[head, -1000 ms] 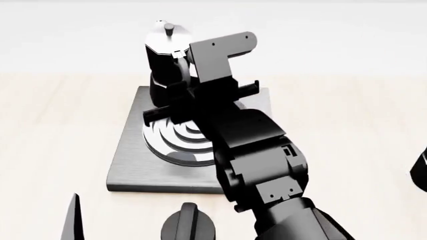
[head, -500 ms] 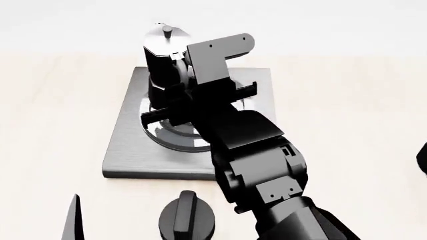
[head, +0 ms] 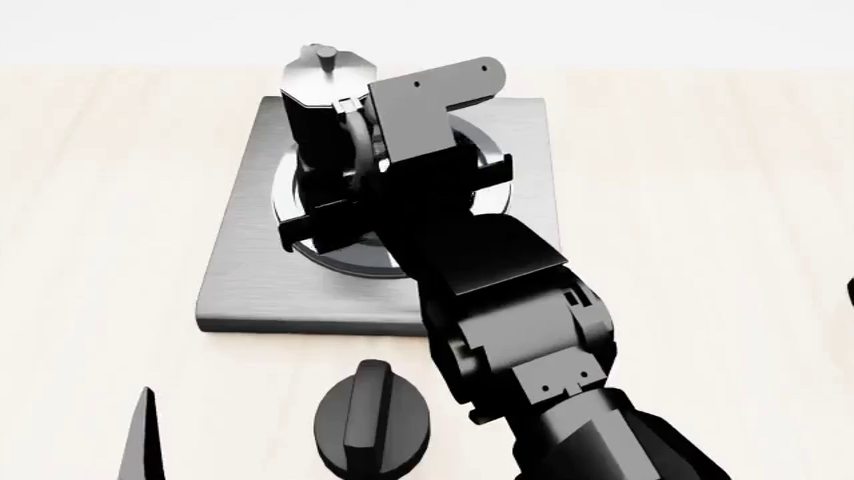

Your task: Put both moka pots on the stove.

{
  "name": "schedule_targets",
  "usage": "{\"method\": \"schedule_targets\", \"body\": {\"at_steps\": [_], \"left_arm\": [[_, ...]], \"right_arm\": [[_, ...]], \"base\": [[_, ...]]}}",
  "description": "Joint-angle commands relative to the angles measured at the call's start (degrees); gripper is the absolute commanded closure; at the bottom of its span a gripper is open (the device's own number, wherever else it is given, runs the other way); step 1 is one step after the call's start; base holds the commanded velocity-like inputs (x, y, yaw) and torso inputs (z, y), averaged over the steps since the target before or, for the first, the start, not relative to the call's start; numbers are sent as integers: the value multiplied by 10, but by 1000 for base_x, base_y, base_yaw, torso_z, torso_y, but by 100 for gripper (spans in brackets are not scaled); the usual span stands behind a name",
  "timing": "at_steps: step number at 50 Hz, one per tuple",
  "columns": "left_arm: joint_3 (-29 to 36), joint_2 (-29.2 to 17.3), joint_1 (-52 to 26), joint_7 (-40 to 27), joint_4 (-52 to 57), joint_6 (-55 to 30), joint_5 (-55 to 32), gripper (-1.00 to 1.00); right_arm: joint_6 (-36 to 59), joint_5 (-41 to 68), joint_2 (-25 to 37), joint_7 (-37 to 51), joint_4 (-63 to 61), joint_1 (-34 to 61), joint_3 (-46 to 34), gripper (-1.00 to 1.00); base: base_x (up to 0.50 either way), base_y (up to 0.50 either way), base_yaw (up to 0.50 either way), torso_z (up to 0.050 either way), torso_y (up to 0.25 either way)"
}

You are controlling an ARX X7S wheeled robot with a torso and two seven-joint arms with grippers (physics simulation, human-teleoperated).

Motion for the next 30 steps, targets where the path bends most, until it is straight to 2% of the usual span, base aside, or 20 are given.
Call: {"method": "schedule_targets", "body": {"at_steps": [1, 4, 7, 18, 22, 30], "left_arm": [[0, 0, 1, -2, -1, 8, 0, -100], [-1, 0, 1, -3, -1, 8, 0, -100], [0, 0, 1, -4, 1, 7, 1, -100], [0, -1, 1, -7, 3, 6, 2, -100], [2, 0, 1, -7, 0, 8, 3, -100], [4, -1, -2, -9, 4, 2, 2, -100]], "right_arm": [[1, 0, 5, 6, -17, 1, -3, -100], [1, 2, 7, 8, -22, 0, -3, -100], [19, 7, 35, 30, -99, -14, -7, -100], [108, 82, 189, 146, -465, -99, 14, -100], [99, 125, 261, 186, -593, -153, 52, -100], [82, 200, 340, 216, -724, -197, 114, -100]], "base": [[0, 0, 0, 0, 0], [0, 0, 0, 0, 0], [0, 0, 0, 0, 0], [0, 0, 0, 0, 0], [0, 0, 0, 0, 0], [0, 0, 0, 0, 0]]}}
